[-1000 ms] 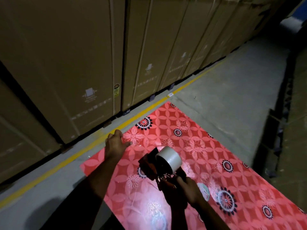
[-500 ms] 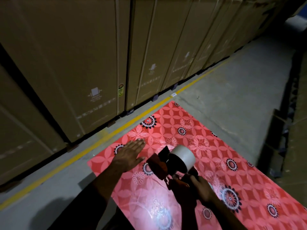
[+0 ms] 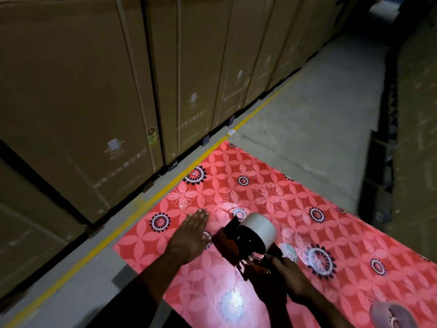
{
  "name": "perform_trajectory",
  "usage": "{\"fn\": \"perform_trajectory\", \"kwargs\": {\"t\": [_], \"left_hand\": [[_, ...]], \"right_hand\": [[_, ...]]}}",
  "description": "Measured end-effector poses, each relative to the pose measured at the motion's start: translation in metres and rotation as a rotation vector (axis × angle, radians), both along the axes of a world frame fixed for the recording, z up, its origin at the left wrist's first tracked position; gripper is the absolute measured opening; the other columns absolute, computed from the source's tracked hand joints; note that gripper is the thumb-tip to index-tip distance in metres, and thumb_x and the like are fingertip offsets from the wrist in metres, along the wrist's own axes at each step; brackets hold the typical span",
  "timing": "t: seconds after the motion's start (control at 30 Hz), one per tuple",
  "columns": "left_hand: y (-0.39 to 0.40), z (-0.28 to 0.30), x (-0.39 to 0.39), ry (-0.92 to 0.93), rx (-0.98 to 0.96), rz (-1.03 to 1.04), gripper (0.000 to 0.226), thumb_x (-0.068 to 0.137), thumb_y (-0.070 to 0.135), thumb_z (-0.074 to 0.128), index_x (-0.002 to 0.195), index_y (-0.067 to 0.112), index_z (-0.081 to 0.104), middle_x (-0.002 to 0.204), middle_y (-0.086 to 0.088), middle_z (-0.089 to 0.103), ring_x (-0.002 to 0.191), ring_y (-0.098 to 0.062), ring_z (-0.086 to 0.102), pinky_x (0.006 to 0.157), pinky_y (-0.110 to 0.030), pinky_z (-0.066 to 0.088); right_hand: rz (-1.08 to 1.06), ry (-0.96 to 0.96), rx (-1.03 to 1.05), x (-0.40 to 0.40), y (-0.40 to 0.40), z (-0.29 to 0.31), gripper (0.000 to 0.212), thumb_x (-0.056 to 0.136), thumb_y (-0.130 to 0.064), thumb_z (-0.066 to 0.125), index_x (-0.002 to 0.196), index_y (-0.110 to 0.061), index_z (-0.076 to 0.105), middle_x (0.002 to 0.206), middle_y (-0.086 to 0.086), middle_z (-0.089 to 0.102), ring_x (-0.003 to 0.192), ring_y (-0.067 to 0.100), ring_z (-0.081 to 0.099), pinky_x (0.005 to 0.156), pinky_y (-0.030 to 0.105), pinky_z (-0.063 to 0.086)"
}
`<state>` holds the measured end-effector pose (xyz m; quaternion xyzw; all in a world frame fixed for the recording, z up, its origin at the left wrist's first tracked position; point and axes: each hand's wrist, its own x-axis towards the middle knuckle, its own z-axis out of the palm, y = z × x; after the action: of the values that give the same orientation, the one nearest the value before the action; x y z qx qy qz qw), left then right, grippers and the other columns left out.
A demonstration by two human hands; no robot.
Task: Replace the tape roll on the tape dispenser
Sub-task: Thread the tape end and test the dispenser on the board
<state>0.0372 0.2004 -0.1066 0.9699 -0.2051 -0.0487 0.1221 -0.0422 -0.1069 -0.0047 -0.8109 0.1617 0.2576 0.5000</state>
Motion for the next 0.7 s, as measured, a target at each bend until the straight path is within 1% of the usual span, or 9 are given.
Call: {"fn": "perform_trajectory", "kwargs": {"t": [0.07, 0.1, 0.2, 0.3, 0.37, 0.47, 0.53, 0.6, 0.7], "left_hand": [[-0.01, -0.004, -0.009, -0.005, 0.015, -0.071, 0.07, 0.098, 0.048, 0.039, 0.153, 0.004, 0.041, 0.16, -0.01, 0.031, 0.147, -0.028, 0.039, 0.122, -0.034, 0.001], [-0.011, -0.005, -0.011, -0.014, 0.024, -0.083, 0.069, 0.097, 0.047, 0.041, 0.152, 0.006, 0.043, 0.159, -0.009, 0.035, 0.146, -0.027, 0.041, 0.122, -0.033, 0.001], [-0.007, -0.001, -0.008, 0.001, 0.032, -0.072, 0.068, 0.101, 0.05, 0.039, 0.156, 0.009, 0.037, 0.162, -0.006, 0.028, 0.15, -0.022, 0.029, 0.123, -0.03, -0.003], [-0.008, 0.001, -0.008, 0.04, 0.06, -0.09, 0.069, 0.102, 0.05, 0.039, 0.155, 0.006, 0.038, 0.163, -0.009, 0.031, 0.15, -0.025, 0.032, 0.123, -0.032, -0.001], [-0.017, -0.001, -0.013, 0.03, 0.068, -0.119, 0.071, 0.101, 0.052, 0.038, 0.154, 0.004, 0.037, 0.162, -0.012, 0.033, 0.15, -0.027, 0.034, 0.122, -0.034, 0.002], [-0.03, -0.012, -0.026, 0.04, 0.055, -0.141, 0.075, 0.105, 0.058, 0.026, 0.161, 0.009, 0.018, 0.168, -0.008, 0.011, 0.157, -0.025, 0.01, 0.123, -0.037, 0.002], [-0.029, -0.018, -0.029, 0.05, 0.039, -0.122, 0.077, 0.104, 0.063, 0.02, 0.162, 0.013, 0.008, 0.169, -0.004, 0.0, 0.158, -0.021, -0.001, 0.125, -0.039, 0.002], [-0.026, -0.019, -0.027, 0.049, 0.05, -0.149, 0.078, 0.104, 0.065, 0.018, 0.163, 0.015, 0.005, 0.17, -0.001, -0.002, 0.158, -0.019, -0.002, 0.126, -0.039, 0.003], [-0.025, -0.013, -0.028, 0.028, 0.048, -0.139, 0.078, 0.103, 0.063, 0.02, 0.162, 0.013, 0.014, 0.17, -0.006, 0.008, 0.158, -0.023, 0.008, 0.125, -0.037, 0.003]], "right_hand": [[-0.002, 0.01, -0.046, -0.003, 0.003, 0.002, 0.061, 0.07, -0.072, 0.051, 0.07, -0.014, 0.069, 0.057, -0.002, 0.055, 0.055, 0.014, 0.045, 0.06, 0.034, 0.029], [0.013, 0.007, -0.075, -0.002, 0.004, 0.002, 0.064, 0.069, -0.073, 0.049, 0.072, -0.012, 0.07, 0.057, -0.002, 0.058, 0.053, 0.011, 0.047, 0.058, 0.032, 0.031], [0.067, -0.011, -0.093, 0.001, 0.0, 0.001, 0.076, 0.074, -0.073, 0.046, 0.086, -0.003, 0.072, 0.062, 0.002, 0.062, 0.053, 0.01, 0.049, 0.06, 0.033, 0.033], [0.073, -0.03, -0.115, -0.011, -0.021, 0.0, 0.075, 0.076, -0.071, 0.045, 0.078, 0.0, 0.068, 0.059, 0.002, 0.055, 0.051, 0.011, 0.045, 0.059, 0.032, 0.03], [0.039, -0.018, -0.122, -0.023, -0.032, 0.0, 0.077, 0.074, -0.071, 0.047, 0.079, 0.003, 0.066, 0.06, 0.003, 0.055, 0.052, 0.013, 0.045, 0.058, 0.032, 0.031], [0.009, -0.008, -0.133, -0.027, -0.035, 0.0, 0.074, 0.074, -0.069, 0.048, 0.081, 0.002, 0.068, 0.061, 0.002, 0.058, 0.052, 0.012, 0.047, 0.057, 0.03, 0.031], [0.068, -0.006, -0.193, -0.021, -0.032, 0.002, 0.065, 0.085, -0.064, 0.051, 0.077, -0.002, 0.067, 0.063, 0.002, 0.058, 0.052, 0.011, 0.047, 0.059, 0.03, 0.032], [0.088, 0.007, -0.216, -0.02, -0.039, 0.001, 0.054, 0.096, -0.056, 0.053, 0.075, -0.008, 0.066, 0.063, 0.001, 0.057, 0.049, 0.007, 0.046, 0.06, 0.03, 0.033], [0.049, 0.018, -0.238, -0.033, -0.06, 0.001, 0.054, 0.092, -0.059, 0.054, 0.076, -0.009, 0.068, 0.069, 0.009, 0.065, 0.054, 0.007, 0.05, 0.062, 0.031, 0.037]]}}
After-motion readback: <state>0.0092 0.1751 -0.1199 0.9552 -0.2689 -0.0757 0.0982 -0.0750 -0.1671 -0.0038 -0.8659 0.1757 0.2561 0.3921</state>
